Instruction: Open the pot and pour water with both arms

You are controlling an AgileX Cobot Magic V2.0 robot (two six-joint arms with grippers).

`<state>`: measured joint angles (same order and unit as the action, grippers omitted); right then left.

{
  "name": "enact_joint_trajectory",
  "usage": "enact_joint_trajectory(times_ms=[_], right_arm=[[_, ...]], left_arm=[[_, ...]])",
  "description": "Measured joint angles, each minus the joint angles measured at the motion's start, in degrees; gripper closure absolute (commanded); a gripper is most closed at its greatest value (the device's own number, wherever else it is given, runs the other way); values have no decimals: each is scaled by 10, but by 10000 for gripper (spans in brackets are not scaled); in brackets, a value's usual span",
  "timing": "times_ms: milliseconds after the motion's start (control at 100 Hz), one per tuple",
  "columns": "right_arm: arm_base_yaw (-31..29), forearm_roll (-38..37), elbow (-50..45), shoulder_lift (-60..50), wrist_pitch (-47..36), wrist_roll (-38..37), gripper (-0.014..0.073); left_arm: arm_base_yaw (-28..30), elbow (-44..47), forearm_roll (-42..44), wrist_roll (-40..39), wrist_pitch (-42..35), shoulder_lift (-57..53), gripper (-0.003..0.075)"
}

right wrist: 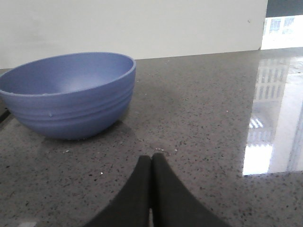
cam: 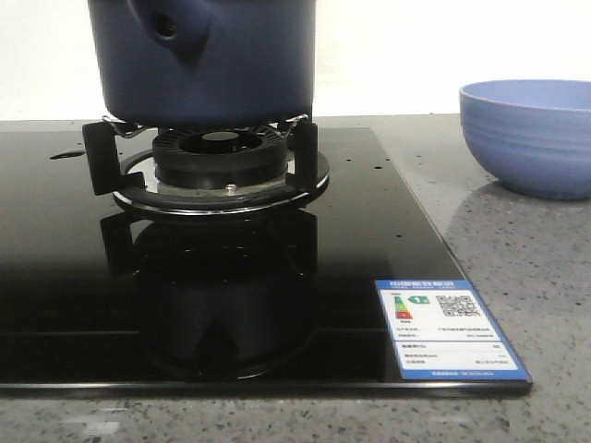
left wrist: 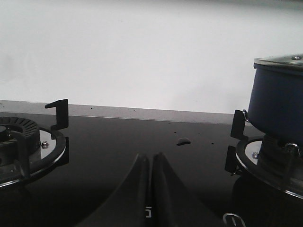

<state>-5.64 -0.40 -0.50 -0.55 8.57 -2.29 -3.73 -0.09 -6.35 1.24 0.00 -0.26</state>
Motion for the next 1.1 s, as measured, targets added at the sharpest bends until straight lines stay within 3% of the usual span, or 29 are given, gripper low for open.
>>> enact_joint_trajectory(times_ms=[600,900,1100], right_arm=[[0,13,0,0,-6,0,655],[0,141,0,0,-27,0,655],[0,246,0,0,-30,0,655]], left_arm=[[0,0,0,0,0,0,741],[0,0,-28,0,0,0,741],[0,0,-148,0,0,0,741]])
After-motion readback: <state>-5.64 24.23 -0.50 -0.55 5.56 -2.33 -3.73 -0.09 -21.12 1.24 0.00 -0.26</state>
